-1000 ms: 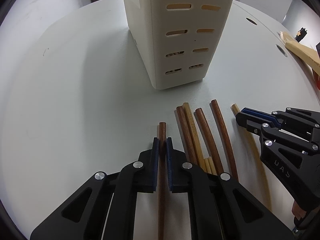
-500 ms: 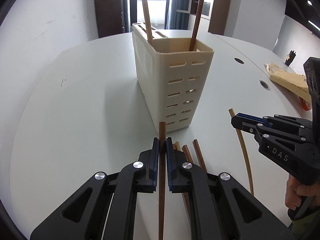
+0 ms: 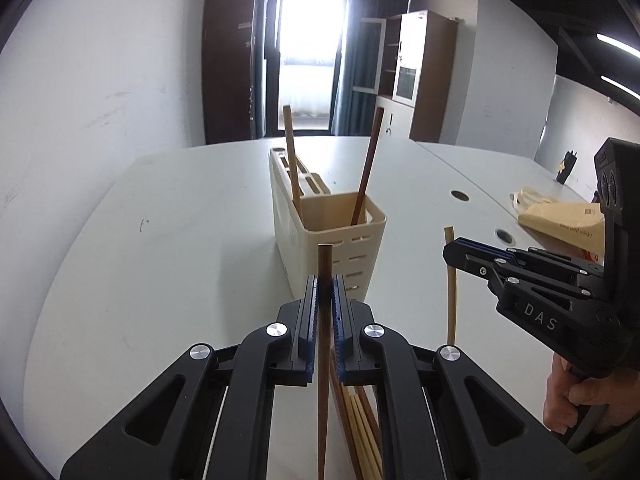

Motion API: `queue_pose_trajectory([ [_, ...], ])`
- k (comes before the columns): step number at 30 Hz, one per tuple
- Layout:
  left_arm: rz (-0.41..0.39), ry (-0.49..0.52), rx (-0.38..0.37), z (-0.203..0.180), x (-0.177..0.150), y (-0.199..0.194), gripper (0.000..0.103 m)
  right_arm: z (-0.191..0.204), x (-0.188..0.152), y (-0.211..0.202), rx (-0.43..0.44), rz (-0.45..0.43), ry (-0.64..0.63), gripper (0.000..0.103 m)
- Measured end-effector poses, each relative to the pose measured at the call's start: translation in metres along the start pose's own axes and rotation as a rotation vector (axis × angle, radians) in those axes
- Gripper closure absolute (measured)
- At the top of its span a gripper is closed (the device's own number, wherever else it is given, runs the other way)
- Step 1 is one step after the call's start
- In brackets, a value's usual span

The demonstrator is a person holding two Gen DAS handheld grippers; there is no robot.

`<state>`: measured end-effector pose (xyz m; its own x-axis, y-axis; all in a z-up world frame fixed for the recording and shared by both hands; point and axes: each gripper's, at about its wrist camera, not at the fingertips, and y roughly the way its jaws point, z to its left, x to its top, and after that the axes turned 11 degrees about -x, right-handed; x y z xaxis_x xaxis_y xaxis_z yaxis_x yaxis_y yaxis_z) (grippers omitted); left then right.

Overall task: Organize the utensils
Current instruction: 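Lift both chopsticks upright and carry them above the holder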

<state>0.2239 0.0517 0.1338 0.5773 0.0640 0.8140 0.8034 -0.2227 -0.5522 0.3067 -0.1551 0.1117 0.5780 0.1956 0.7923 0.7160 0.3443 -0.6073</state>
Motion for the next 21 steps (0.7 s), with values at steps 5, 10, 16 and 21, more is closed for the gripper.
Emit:
queue_pose_trajectory([
  [5, -0.063, 0.007, 0.010, -0.003, 0.014, -0.005, 0.097, 0.002, 0.016, -0.021, 0.008, -0.073, -0.012, 0.096],
  [10, -0.110, 0.017, 0.020, -0.001, 0.027, -0.007, 0.096, 0.008, 0.030, -0.026, 0.021, -0.139, -0.023, 0.096],
  [16, -0.186, 0.051, 0.039, -0.010, 0.042, -0.014, 0.097, 0.011, 0.045, -0.030, 0.062, -0.201, -0.013, 0.096],
  [21, -0.250, 0.089, 0.057, -0.021, 0.055, -0.026, 0.096, 0.004, 0.057, -0.034, 0.069, -0.264, 0.018, 0.096],
])
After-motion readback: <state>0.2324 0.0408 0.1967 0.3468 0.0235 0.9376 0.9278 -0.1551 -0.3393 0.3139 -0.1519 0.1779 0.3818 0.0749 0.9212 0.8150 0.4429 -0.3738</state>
